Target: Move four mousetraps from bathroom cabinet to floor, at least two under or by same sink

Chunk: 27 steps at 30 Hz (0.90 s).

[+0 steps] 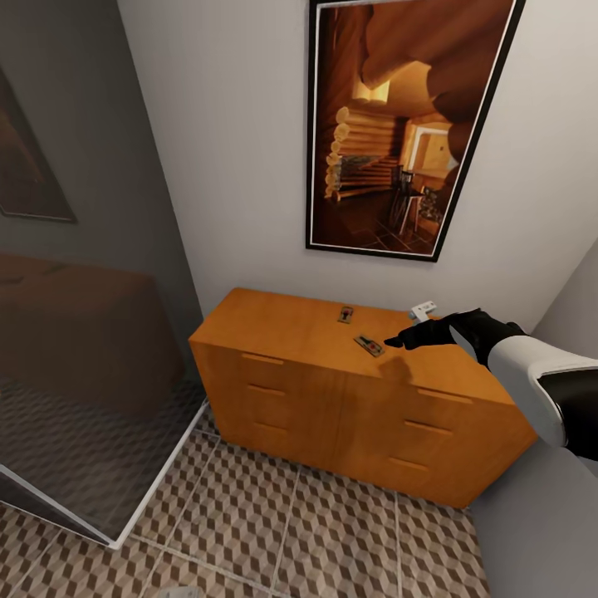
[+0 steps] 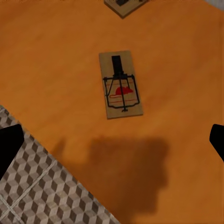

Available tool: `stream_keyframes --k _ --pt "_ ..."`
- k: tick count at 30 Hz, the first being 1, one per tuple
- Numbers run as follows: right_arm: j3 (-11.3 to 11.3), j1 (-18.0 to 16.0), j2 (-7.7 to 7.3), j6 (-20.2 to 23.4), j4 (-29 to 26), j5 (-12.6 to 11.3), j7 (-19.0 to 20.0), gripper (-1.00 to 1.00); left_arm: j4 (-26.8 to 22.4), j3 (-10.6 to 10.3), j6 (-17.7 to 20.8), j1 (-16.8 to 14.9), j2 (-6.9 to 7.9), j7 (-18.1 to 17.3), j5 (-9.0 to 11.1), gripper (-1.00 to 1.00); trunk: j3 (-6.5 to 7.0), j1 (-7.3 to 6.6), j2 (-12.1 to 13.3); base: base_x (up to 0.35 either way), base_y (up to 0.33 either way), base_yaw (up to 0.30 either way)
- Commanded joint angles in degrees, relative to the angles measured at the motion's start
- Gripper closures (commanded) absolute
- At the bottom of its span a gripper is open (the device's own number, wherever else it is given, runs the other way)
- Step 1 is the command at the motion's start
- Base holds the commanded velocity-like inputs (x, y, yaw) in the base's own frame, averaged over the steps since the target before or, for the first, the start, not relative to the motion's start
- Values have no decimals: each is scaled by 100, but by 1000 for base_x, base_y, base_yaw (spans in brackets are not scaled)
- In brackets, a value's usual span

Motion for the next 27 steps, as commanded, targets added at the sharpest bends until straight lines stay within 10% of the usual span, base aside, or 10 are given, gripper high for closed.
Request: stream_keyframes --k 1,27 --pt "-28 -3 -3 27 -14 59 26 -100 21 -48 -36 -10 -4 8 26 -100 -11 4 -11 60 0 0" --pt "-27 -3 -3 27 -7 59 26 -100 21 -48 -36 -10 -4 8 25 -100 -11 4 -11 8 0 0"
